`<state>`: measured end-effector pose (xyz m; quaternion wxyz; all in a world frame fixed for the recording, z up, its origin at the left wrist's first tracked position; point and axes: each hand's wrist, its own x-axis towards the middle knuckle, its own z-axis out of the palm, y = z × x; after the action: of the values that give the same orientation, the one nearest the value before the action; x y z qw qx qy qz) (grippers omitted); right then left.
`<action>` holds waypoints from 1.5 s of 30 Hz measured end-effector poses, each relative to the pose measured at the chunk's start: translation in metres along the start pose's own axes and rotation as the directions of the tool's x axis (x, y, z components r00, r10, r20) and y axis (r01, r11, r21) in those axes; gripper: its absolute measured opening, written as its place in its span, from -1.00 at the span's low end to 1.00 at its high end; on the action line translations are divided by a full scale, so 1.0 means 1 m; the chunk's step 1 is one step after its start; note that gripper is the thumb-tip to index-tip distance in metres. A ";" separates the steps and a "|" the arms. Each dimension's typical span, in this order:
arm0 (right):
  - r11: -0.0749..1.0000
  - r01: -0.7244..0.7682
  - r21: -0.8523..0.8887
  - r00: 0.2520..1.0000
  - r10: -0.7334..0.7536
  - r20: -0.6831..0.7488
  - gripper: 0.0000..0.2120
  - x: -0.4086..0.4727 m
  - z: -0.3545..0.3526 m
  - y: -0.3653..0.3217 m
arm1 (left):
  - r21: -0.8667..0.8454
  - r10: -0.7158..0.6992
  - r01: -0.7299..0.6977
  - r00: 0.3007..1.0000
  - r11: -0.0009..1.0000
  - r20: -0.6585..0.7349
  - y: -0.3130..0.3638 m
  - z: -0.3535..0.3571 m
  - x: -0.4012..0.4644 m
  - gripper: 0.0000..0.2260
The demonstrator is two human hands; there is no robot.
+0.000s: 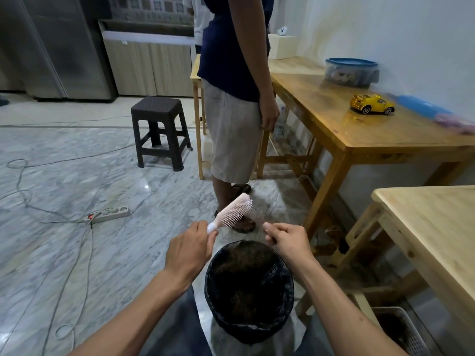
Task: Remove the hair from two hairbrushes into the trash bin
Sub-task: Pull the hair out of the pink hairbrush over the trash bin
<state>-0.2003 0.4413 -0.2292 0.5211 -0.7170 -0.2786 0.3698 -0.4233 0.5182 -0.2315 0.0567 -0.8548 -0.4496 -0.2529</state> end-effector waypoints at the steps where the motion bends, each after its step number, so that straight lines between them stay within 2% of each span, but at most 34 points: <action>1: 1.000 -0.027 -0.002 1.000 0.027 -0.013 -0.80 -0.002 -0.003 0.003 | 0.002 -0.008 0.008 1.000 1.000 -0.003 -0.003 0.000 0.000 -0.77; 5: 0.984 -0.073 -0.161 0.993 0.086 0.076 -0.85 -0.007 -0.003 0.012 | 0.012 0.007 -0.007 1.000 1.000 0.021 -0.002 0.001 -0.003 -0.78; 7: 0.977 -0.068 -0.205 0.988 0.094 0.121 -0.65 -0.006 0.000 0.009 | 0.015 0.028 -0.028 0.999 0.999 0.031 0.001 0.001 -0.003 -0.78; 9: 0.989 -0.063 -0.132 0.987 0.081 0.139 -0.39 -0.005 0.002 0.001 | 0.029 0.070 -0.071 0.997 0.997 0.022 0.002 0.000 -0.003 -0.78; 11: 0.999 -0.032 -0.037 0.982 0.039 0.185 -0.28 -0.004 0.004 -0.008 | 0.023 0.129 -0.129 0.992 0.991 -0.010 0.002 -0.001 -0.003 -0.80; 14: 0.998 0.019 0.063 0.956 -0.036 0.291 -0.43 0.000 0.009 -0.017 | 0.008 0.196 -0.195 0.980 0.981 -0.043 0.003 -0.004 -0.001 -0.74; 17: 0.990 0.000 0.138 0.961 -0.038 0.273 -0.52 0.005 0.012 -0.018 | -0.016 0.184 -0.185 0.982 0.983 -0.050 0.000 -0.007 0.001 -0.71; 21: 0.995 -0.021 0.093 0.966 -0.004 0.257 -0.66 0.007 0.009 -0.012 | -0.014 0.175 -0.176 0.984 0.984 -0.040 -0.002 -0.010 -0.001 -0.75; 24: 1.000 -0.027 0.016 0.982 0.023 0.188 -0.78 0.004 0.003 -0.011 | -0.019 0.087 -0.088 0.996 0.996 -0.021 -0.005 -0.008 -0.001 -0.82; 29: 0.989 -0.005 -0.150 0.998 0.015 0.063 -0.79 0.000 -0.015 -0.005 | -0.035 -0.033 0.034 0.999 0.999 0.025 -0.013 -0.006 0.000 -0.78; 32: 0.953 0.044 -0.301 0.995 -0.016 0.094 -0.78 0.001 -0.014 0.001 | -0.069 -0.051 0.052 0.999 0.996 0.017 -0.008 -0.007 0.000 -0.77; 33: 0.931 0.050 -0.361 0.992 -0.004 0.127 -0.71 -0.001 -0.011 -0.001 | -0.086 -0.053 0.054 0.998 0.995 0.023 -0.006 -0.007 0.000 -0.77; 34: 0.914 0.054 -0.403 0.987 0.013 0.161 -0.55 -0.001 -0.007 -0.001 | -0.107 -0.057 0.060 0.998 0.993 0.033 -0.004 -0.008 0.001 -0.78; 36: 0.929 0.041 -0.367 0.974 0.045 0.224 -0.27 -0.003 -0.002 -0.007 | -0.147 -0.051 0.058 0.997 0.987 0.054 0.002 -0.009 0.002 -0.78; 37: 0.951 0.048 -0.304 0.965 0.035 0.259 -0.25 -0.007 0.001 -0.014 | -0.173 -0.037 0.047 0.998 0.984 0.059 0.006 -0.009 0.003 -0.79; 40: 0.995 0.069 -0.069 0.919 -0.037 0.393 -0.44 -0.010 0.010 -0.022 | -0.295 0.013 0.021 0.994 0.955 0.112 0.014 -0.011 0.004 -0.86; 43: 0.997 0.061 0.047 0.931 -0.074 0.358 -0.61 -0.007 0.017 -0.018 | -0.381 0.084 -0.005 0.978 0.925 0.191 0.015 -0.009 0.004 -0.82; 45: 0.997 0.077 0.015 0.944 -0.078 0.321 -0.71 -0.006 0.017 -0.015 | -0.427 0.117 -0.020 0.972 0.904 0.202 0.011 -0.008 0.006 -0.76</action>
<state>-0.2177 0.4506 -0.2167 0.4839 -0.6350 -0.3873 0.4610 -0.4146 0.5133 -0.2201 -0.1715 -0.8850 -0.3573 -0.2444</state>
